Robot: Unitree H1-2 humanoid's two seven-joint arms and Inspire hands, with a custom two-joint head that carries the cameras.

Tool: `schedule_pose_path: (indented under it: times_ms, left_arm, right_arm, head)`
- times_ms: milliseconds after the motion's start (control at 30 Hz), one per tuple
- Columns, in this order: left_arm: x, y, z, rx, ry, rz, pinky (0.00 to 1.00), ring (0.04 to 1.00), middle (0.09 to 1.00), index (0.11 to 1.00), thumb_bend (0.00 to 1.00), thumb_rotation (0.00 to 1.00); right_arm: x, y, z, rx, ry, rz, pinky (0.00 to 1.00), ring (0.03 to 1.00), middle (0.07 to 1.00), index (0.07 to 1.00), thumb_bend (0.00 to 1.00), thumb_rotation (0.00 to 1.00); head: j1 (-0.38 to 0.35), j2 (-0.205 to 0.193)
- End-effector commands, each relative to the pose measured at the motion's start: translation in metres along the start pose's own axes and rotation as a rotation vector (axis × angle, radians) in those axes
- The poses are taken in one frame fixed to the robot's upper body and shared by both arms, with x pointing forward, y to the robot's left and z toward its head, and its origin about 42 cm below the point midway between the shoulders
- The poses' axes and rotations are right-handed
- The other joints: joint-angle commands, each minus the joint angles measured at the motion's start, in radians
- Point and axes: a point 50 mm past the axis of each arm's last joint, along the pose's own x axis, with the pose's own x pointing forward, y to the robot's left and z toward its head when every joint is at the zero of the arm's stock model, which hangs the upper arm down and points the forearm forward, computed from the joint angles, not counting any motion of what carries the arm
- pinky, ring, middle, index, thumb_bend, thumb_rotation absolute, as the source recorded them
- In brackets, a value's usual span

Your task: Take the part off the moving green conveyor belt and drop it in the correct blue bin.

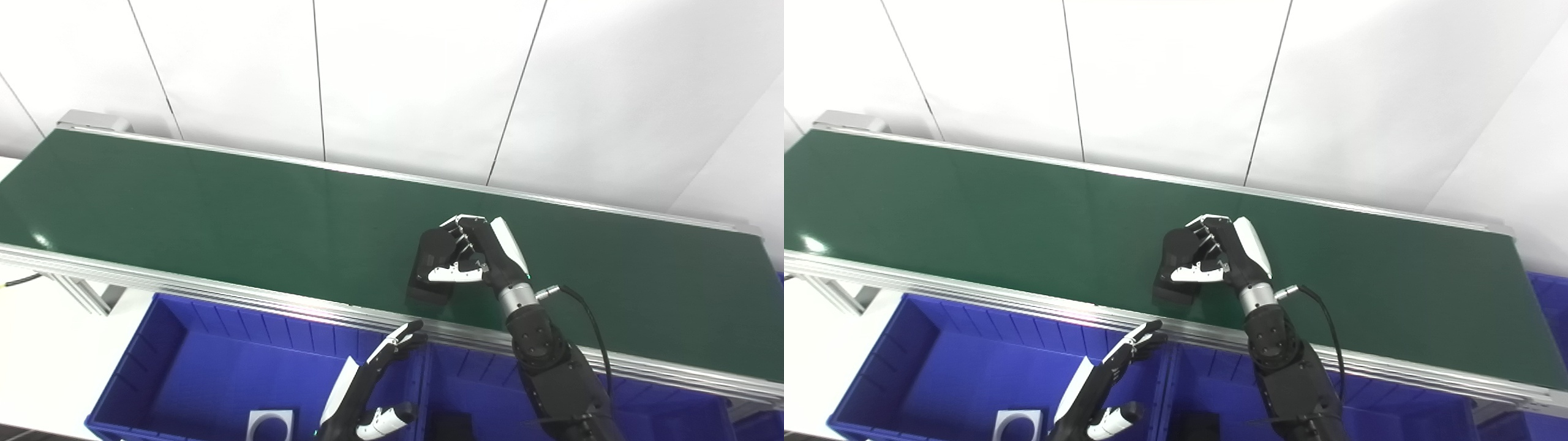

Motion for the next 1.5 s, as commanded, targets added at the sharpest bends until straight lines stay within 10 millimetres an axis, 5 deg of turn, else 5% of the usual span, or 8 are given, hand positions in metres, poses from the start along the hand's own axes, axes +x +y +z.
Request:
schedule_pose_path:
  times_ms: [0,300,767,1467]
  left_arm:
    - [0.007,-0.017,0.018,-0.059,-0.077,0.007,0.86,0.857,0.844,0.898,0.91,0.93]
    - [0.006,-0.013,0.019,-0.061,-0.082,0.010,0.87,0.865,0.854,0.913,0.89,0.95]
    - [0.011,0.016,0.032,-0.111,-0.121,0.019,0.96,0.940,0.907,0.983,0.87,1.00]
    - [0.020,0.066,0.054,-0.078,-0.121,0.032,0.94,0.929,0.898,0.980,0.95,1.00]
  right_arm:
    - [0.006,-0.006,0.021,0.010,-0.071,-0.025,0.30,0.369,0.468,0.493,0.53,0.00]
    - [-0.013,-0.023,0.047,0.033,-0.187,-0.096,0.28,0.381,0.484,0.532,0.51,0.00]
    - [-0.060,-0.068,0.050,-0.016,-0.198,-0.174,0.29,0.387,0.475,0.528,0.51,0.00]
    - [-0.186,-0.126,0.040,-0.183,-0.121,-0.125,0.32,0.397,0.462,0.528,0.52,0.00]
  head:
    - [-0.010,0.003]
    - [-0.076,0.023]
    - [-0.421,0.148]
    - [-0.591,0.294]
